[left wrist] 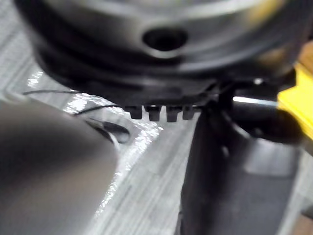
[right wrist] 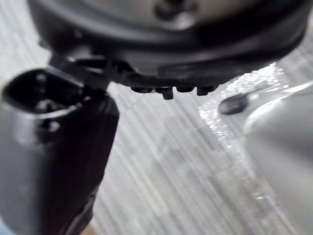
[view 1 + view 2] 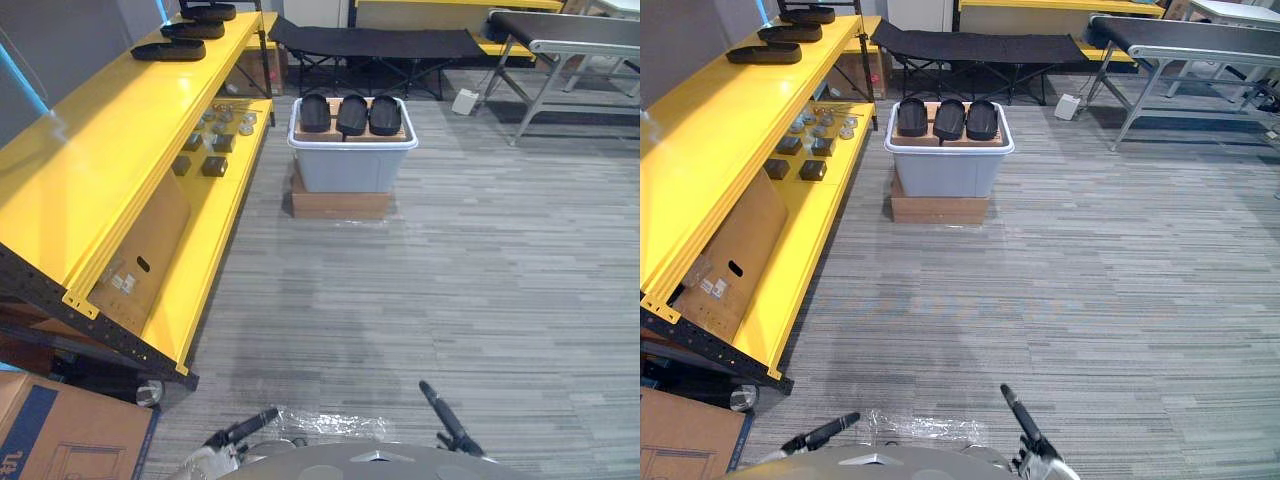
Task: Walk over and take three plastic housings, then place them on the shelf
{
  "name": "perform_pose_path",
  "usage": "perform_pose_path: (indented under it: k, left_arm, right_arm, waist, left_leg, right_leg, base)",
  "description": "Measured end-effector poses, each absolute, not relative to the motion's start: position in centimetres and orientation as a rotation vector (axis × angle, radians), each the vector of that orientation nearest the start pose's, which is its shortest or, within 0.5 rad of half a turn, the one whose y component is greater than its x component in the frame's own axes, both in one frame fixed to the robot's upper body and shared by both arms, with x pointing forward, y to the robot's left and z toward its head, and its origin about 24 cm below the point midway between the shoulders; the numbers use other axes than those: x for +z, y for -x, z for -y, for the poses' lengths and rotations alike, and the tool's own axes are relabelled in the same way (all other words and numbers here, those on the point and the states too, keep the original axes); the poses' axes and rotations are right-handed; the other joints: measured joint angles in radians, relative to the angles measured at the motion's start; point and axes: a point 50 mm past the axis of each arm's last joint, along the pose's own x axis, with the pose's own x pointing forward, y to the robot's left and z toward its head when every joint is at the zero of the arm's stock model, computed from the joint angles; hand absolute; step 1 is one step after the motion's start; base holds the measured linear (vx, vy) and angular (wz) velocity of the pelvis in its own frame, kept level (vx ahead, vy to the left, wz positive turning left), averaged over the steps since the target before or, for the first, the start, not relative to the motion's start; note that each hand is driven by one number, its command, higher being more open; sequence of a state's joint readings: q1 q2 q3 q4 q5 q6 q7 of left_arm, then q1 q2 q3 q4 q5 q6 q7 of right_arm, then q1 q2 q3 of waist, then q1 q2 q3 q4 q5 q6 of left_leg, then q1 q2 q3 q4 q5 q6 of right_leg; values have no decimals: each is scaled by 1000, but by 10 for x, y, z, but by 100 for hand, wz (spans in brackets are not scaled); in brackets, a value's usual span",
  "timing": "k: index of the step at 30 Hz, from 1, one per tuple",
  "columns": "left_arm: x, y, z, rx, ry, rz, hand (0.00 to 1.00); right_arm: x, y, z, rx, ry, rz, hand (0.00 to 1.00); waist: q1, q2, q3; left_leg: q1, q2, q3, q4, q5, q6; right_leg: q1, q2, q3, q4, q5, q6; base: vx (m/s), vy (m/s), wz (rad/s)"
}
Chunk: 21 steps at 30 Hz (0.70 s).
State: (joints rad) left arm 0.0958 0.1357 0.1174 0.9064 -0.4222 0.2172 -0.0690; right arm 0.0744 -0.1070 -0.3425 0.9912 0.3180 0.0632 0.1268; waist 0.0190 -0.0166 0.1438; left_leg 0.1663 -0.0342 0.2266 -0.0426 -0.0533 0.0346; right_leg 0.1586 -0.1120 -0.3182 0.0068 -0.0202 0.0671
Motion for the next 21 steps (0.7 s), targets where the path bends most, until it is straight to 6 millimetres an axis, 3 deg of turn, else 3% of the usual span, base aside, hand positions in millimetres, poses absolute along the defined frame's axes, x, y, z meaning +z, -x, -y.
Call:
perform_pose_path:
  k: [4,7,12,21]
  left_arm:
    - [-137,-147,-197,207,385,-981,100]
    - [-133,-159,-192,166,381,-952,100]
    - [-135,-156,-185,130,418,-964,100]
    - [-134,-152,-184,185,491,-876,100]
  right_arm:
    - [-128,-153,235,-350,-377,-788,100]
    - [-121,-170,228,-290,-359,-741,100]
    - [-124,-168,219,-216,-317,-778,100]
    - [-131,-155,213,-241,-412,-802,100]
  waist:
    - [-17,-5,5]
    - [-24,-5,7]
    - [-25,-2,34]
    - [-27,-3,35]
  left_leg:
    - [8,-14,1,-14,3,1]
    - [20,-17,6,-14,-1,-6]
    - [35,-17,8,-5,-15,-27]
    - [36,-15,9,11,-17,-29]
  right_leg:
    - [2,-9,-1,-12,8,11]
    - [14,-12,-3,-18,11,15]
    - [35,-14,-5,-20,11,16]
    - [35,-17,-5,-4,11,16]
  base:
    - [33,56,-1]
    - [45,34,-2]
    - [8,2,0]
    - [-36,3,0]
